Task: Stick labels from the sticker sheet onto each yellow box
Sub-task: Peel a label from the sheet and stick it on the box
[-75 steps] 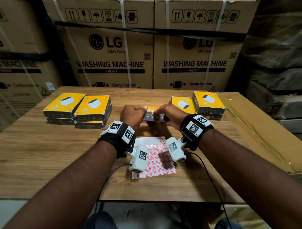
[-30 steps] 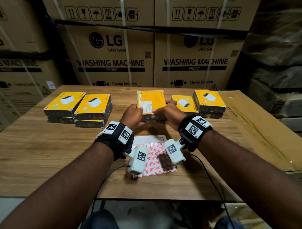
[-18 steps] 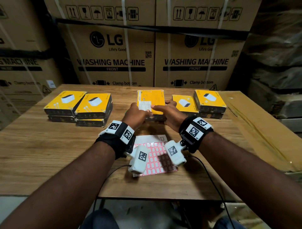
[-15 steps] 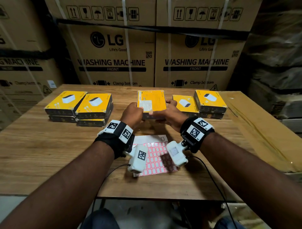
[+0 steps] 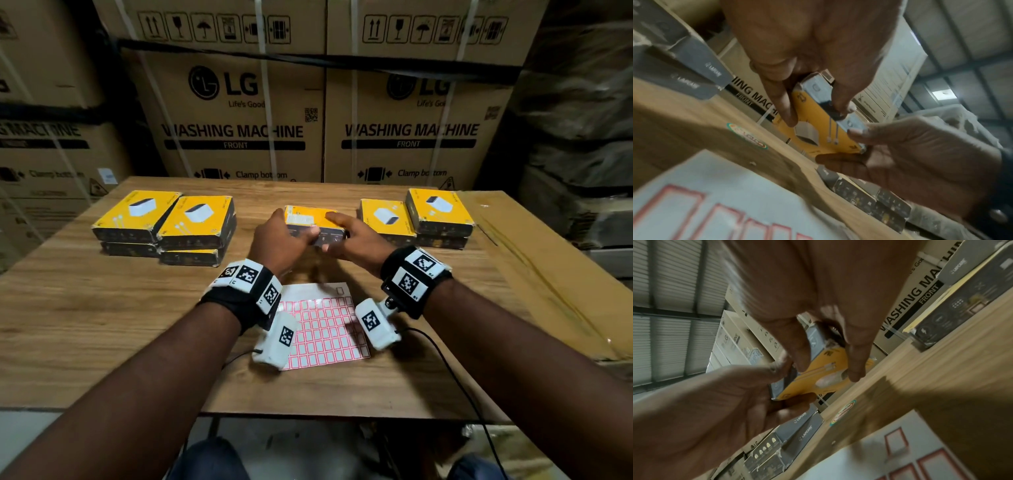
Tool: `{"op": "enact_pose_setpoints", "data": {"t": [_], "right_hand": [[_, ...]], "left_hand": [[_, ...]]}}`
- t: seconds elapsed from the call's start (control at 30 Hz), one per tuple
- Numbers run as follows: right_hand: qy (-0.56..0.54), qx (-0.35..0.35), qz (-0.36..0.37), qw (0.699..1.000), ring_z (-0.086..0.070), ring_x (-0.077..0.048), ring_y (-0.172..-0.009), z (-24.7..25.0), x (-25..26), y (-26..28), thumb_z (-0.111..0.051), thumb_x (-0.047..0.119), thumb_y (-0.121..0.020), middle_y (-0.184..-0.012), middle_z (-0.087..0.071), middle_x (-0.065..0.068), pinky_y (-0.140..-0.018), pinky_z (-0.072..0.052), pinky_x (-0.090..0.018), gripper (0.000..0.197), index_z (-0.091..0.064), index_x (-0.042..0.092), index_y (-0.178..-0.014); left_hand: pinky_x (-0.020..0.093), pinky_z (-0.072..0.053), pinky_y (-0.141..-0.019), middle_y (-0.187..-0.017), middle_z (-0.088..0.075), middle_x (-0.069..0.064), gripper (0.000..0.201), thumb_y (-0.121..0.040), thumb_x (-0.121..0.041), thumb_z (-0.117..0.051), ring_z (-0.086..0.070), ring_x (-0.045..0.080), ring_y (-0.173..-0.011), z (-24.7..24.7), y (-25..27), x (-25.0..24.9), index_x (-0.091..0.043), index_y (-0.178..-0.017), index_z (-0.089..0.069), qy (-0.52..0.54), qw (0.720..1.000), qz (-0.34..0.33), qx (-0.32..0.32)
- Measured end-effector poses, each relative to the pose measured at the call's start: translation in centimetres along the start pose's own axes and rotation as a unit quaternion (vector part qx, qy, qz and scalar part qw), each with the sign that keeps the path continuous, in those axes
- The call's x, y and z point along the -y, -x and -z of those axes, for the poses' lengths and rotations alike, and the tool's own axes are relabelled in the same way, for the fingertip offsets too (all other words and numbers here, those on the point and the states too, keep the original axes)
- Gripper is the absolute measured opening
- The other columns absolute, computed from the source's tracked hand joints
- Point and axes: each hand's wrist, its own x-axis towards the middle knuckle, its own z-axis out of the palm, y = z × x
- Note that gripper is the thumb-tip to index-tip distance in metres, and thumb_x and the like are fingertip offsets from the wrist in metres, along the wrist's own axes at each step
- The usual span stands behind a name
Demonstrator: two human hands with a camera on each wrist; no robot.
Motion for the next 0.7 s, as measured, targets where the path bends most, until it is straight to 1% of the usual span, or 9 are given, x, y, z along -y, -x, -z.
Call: {"op": "enact_pose_setpoints", "data": {"t": [0.13, 0.2, 0.27, 0.3, 0.37, 0.43, 0.5, 0.6, 0.7], "right_hand": [[-0.020, -0.043, 0.013, 0.999, -0.055, -0.022, -0.121, 0.1, -0.3, -0.3, -0.076, 0.021, -0.082, -0.136, -0.051, -0.002, -0.104, -0.046, -0.040, 0.068, -0.045, 0.010, -0.141], [-0.060, -0.067, 0.010, 0.996, -0.060, -0.020, -0.113, 0.1, -0.4, -0.4, -0.073, 0.034, -0.084, -0.123, -0.062, -0.001, -0.098, -0.050, -0.040, 0.047, -0.061, 0.014, -0.124], [-0.128, -0.113, 0.001, 0.985, -0.064, -0.023, -0.106, 0.3, -0.4, -0.5, -0.068, 0.037, -0.088, -0.110, -0.068, -0.004, -0.087, -0.055, -0.040, 0.032, -0.069, 0.012, -0.107], [-0.160, -0.144, -0.008, 0.977, -0.066, -0.026, -0.102, 0.4, -0.4, -0.7, -0.067, 0.033, -0.089, -0.105, -0.070, -0.007, -0.082, -0.056, -0.039, 0.029, -0.071, 0.009, -0.104], [-0.205, -0.179, -0.024, 0.962, -0.066, -0.026, -0.089, 0.8, -0.2, -0.9, -0.064, 0.013, -0.089, -0.098, -0.069, -0.009, -0.070, -0.056, -0.032, 0.019, -0.071, 0.004, -0.104], [-0.229, -0.167, -0.038, 0.958, -0.062, -0.023, -0.076, 1.2, 0.1, -1.1, -0.058, -0.002, -0.087, -0.093, -0.065, -0.011, -0.061, -0.053, -0.029, 0.024, -0.069, 0.004, -0.107], [-0.245, -0.137, -0.040, 0.959, -0.062, -0.025, -0.076, 1.4, 0.5, -1.0, -0.056, -0.008, -0.085, -0.095, -0.063, -0.013, -0.061, -0.054, -0.032, 0.029, -0.067, 0.006, -0.107], [-0.245, -0.103, -0.032, 0.963, -0.061, -0.028, -0.083, 1.7, 0.7, -0.5, -0.055, -0.009, -0.086, -0.102, -0.063, -0.014, -0.067, -0.053, -0.037, 0.027, -0.065, 0.009, -0.102], [-0.239, -0.076, -0.039, 0.967, -0.061, -0.026, -0.083, 1.9, 0.8, -0.1, -0.057, -0.006, -0.087, -0.096, -0.063, -0.011, -0.069, -0.051, -0.036, 0.025, -0.065, 0.011, -0.104]], "left_hand": [[0.021, -0.035, -0.081, -0.114, -0.060, -0.002, 0.036, -0.093, -0.028, -0.063, -0.054, 0.013, -0.100, 0.2, -0.5, 0.1, -0.013, -0.125, -0.055, -0.008, 1.000, -0.020, 0.022], [0.025, -0.044, -0.083, -0.110, -0.061, 0.001, 0.028, -0.094, -0.022, -0.060, -0.056, 0.015, -0.095, 0.3, -0.9, 0.6, -0.015, -0.121, -0.058, -0.010, 0.998, -0.034, 0.057], [0.031, -0.050, -0.083, -0.104, -0.064, 0.001, 0.024, -0.093, -0.026, -0.060, -0.062, 0.021, -0.096, 0.4, -0.9, 0.8, -0.017, -0.116, -0.061, -0.012, 0.995, -0.051, 0.083], [0.030, -0.048, -0.080, -0.103, -0.065, 0.000, 0.024, -0.094, -0.031, -0.060, -0.062, 0.022, -0.096, 0.4, -1.0, 1.0, -0.018, -0.114, -0.063, -0.019, 0.994, -0.062, 0.092], [0.030, -0.047, -0.075, -0.101, -0.068, 0.000, 0.034, -0.094, -0.045, -0.055, -0.063, 0.021, -0.093, 0.3, -0.6, 0.8, -0.017, -0.111, -0.066, -0.037, 0.992, -0.077, 0.097], [0.033, -0.046, -0.073, -0.099, -0.068, 0.005, 0.043, -0.093, -0.053, -0.050, -0.062, 0.024, -0.091, 0.4, -0.6, 0.5, -0.014, -0.104, -0.066, -0.082, 0.991, -0.075, 0.076], [0.032, -0.041, -0.072, -0.103, -0.066, 0.010, 0.047, -0.093, -0.055, -0.050, -0.060, 0.029, -0.097, 0.6, -1.0, 0.6, -0.011, -0.107, -0.062, -0.110, 0.991, -0.053, 0.053], [0.032, -0.040, -0.083, -0.127, -0.059, 0.015, 0.062, -0.092, -0.054, -0.052, -0.055, 0.033, -0.118, 1.2, -1.7, 0.8, -0.010, -0.135, -0.047, -0.116, 0.991, -0.011, 0.060], [0.035, -0.041, -0.093, -0.137, -0.053, 0.015, 0.069, -0.091, -0.057, -0.052, -0.051, 0.033, -0.124, 1.6, -2.7, 1.6, -0.011, -0.141, -0.042, -0.120, 0.989, 0.018, 0.083]]}}
